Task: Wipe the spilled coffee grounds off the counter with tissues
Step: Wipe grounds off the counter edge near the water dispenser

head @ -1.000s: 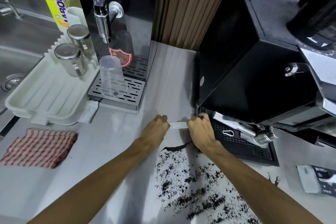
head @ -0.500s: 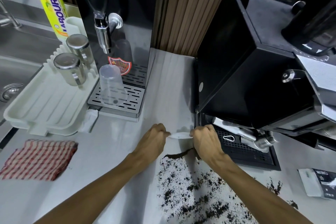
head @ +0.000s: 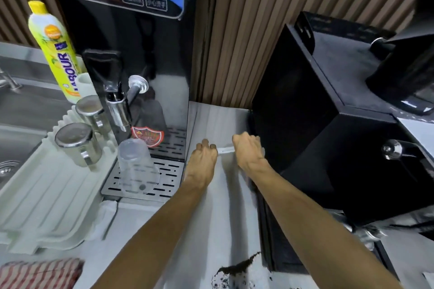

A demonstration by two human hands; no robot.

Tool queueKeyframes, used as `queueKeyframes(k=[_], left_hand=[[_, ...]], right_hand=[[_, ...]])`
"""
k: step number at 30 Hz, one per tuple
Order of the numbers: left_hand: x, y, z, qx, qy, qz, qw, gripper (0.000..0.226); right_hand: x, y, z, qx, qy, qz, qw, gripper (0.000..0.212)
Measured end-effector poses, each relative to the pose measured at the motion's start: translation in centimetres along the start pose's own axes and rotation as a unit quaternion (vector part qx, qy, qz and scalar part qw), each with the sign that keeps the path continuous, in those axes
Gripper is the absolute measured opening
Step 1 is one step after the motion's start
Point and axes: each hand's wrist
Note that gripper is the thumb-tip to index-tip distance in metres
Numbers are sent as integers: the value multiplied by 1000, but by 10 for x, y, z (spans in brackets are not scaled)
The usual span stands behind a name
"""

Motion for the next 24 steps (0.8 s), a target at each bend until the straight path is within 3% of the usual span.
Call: queueKeyframes(k=[10,24], left_hand=[[-13,-8,-124,27,43,1,999,30],[-18,-46,-190,61,-12,-105,992,30]], right_hand=[[16,-11,-109,39,-43,-26,998,27],[20,-43,-169,56,-2,88,995,25]])
Point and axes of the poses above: each hand's wrist, its own z-axis away from the middle knuckle, its own y-axis out of the back of the hand, x = y × z, and after that the axes turned 11 degrees about -x, right-handed
